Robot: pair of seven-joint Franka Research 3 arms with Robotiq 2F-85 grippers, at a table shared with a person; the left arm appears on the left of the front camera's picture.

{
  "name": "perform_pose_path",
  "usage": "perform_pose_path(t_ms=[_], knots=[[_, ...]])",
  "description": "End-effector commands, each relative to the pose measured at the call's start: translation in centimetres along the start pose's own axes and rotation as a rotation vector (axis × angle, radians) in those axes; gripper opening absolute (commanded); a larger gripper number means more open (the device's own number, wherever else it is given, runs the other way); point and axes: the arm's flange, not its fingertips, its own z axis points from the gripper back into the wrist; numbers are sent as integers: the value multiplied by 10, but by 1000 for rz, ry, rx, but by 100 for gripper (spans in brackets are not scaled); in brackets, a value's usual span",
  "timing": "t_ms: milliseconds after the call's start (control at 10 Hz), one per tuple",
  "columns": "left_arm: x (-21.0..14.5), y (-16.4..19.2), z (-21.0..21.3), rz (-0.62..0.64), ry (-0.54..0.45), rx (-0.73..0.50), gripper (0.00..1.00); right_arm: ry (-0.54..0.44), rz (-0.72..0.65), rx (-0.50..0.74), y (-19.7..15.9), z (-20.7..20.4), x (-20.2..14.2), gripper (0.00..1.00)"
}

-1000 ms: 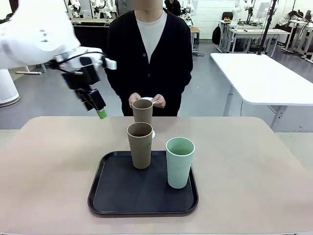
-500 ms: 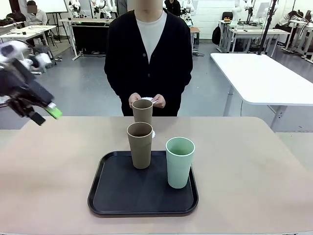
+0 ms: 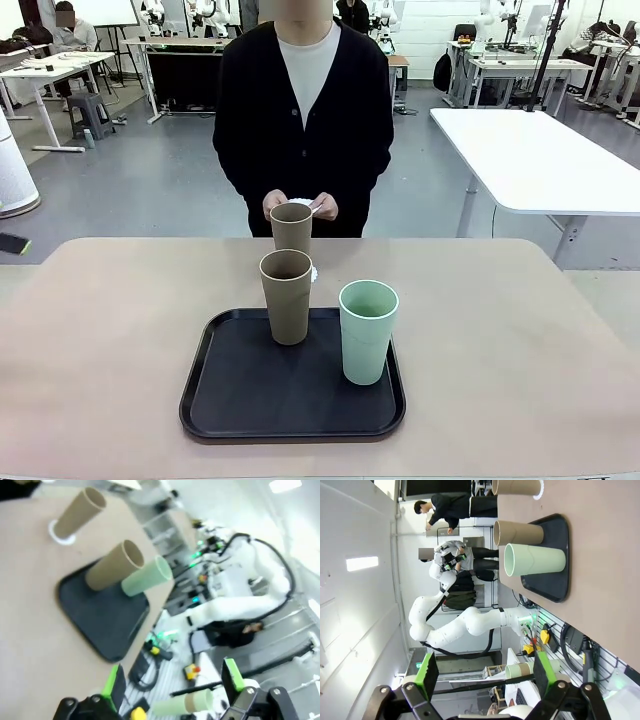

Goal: Place coasters on the table and set cups on them.
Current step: Take one Reusable plastic cup from the Flat Tray and place it on a coaster set by the human.

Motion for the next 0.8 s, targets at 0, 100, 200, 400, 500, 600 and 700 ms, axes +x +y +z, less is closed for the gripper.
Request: perform_pose_path(t_ms=[0,100,200,400,500,600,700], knots=[[2,42,32,46,-50,-102,100,2,6,7,1,0,0,100],[-6,56,55,55,-128,-129,100,2,6,7,1,0,0,100],[-18,65,72,66,-185,-142,100,2,6,7,1,0,0,100],[-23,68,93,81,-256,-131,100,2,6,7,1,0,0,100],[-27,69,98,80,-271,-113,100,2,6,7,1,0,0,100],[-23,64,95,73,-284,-81,100,2,6,7,1,0,0,100],[-26,62,91,77,-285,-60,100,2,6,7,1,0,0,100]])
